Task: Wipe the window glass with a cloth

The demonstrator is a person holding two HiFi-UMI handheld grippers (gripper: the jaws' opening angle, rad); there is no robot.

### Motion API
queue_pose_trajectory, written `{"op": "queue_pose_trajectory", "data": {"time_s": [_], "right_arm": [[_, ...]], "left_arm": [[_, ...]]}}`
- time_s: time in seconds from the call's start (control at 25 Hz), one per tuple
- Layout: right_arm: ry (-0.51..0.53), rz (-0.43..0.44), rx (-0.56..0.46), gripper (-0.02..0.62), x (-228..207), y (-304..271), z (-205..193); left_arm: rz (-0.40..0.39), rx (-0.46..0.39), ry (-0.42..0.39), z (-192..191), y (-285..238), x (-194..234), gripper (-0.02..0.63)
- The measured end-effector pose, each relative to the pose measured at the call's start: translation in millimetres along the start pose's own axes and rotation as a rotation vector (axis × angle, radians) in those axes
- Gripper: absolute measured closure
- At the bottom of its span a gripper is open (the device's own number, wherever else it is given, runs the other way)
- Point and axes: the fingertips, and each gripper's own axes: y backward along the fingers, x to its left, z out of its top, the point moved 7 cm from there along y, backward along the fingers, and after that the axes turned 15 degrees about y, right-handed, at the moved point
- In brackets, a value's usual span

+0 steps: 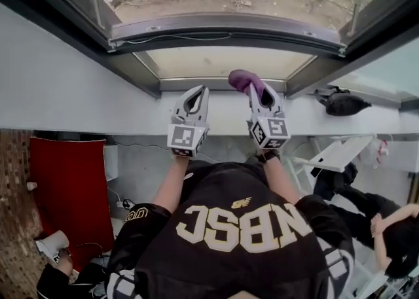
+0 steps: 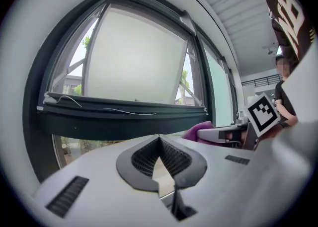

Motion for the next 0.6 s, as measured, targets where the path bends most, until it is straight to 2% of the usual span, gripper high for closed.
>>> {"op": "queue_pose_trajectory", "data": {"time_s": [0.2, 0.28, 0.44, 0.52, 0.6], "right_arm": [[-0.061, 0.061, -0.001, 0.512, 14.5, -1.3, 24.4], [-0.037, 0.053, -0.017, 0.512, 13.0, -3.7, 38.3], [0.038, 0.031, -0.055, 0.512, 16.4, -3.2, 58.6], [0.067, 0.023, -0.045, 0.512, 18.2, -4.5, 63.1], [0.092, 0.016, -0.020, 0.512, 18.6, -6.3, 64.3]], "left_arm": [[0.059, -0.073, 0.032, 23.7, 5.5, 1.3, 0.589], [0.057, -0.094, 0.042, 33.6, 4.9, -2.7, 0.589], [0.051, -0.122, 0.007, 41.4, 7.0, -11.1, 0.589], [0.047, -0.145, -0.026, 39.6, 3.9, -12.2, 0.589], [0.051, -0.162, -0.025, 34.9, -1.0, -10.8, 0.589]]}}
